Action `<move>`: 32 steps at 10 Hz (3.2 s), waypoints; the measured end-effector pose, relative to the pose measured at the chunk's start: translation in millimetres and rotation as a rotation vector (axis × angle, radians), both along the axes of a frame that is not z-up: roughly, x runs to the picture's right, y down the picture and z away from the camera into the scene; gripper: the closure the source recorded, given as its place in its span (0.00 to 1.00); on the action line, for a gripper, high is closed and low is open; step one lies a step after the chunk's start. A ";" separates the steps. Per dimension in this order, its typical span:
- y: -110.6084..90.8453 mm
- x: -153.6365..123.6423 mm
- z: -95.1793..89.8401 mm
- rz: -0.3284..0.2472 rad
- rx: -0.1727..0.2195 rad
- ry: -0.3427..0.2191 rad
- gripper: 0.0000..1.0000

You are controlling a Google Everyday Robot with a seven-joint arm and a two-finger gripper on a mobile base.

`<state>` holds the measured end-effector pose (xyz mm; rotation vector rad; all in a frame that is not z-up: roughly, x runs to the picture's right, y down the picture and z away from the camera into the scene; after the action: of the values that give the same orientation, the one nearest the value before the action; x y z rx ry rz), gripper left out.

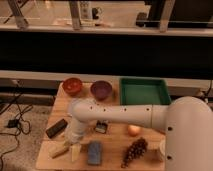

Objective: Wipe tray with eraser

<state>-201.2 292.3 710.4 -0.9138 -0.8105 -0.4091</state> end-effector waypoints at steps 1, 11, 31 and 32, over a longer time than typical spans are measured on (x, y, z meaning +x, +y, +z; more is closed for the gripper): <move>-5.3 -13.4 1.0 -0.007 0.009 -0.018 0.20; -36.8 -74.9 42.6 -0.053 0.042 -0.115 0.20; -84.1 -71.9 111.6 -0.079 0.037 -0.121 0.20; -78.8 -70.3 113.8 -0.070 0.029 -0.123 0.20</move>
<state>-271.6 213.5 824.3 -0.8978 -0.8846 -0.5411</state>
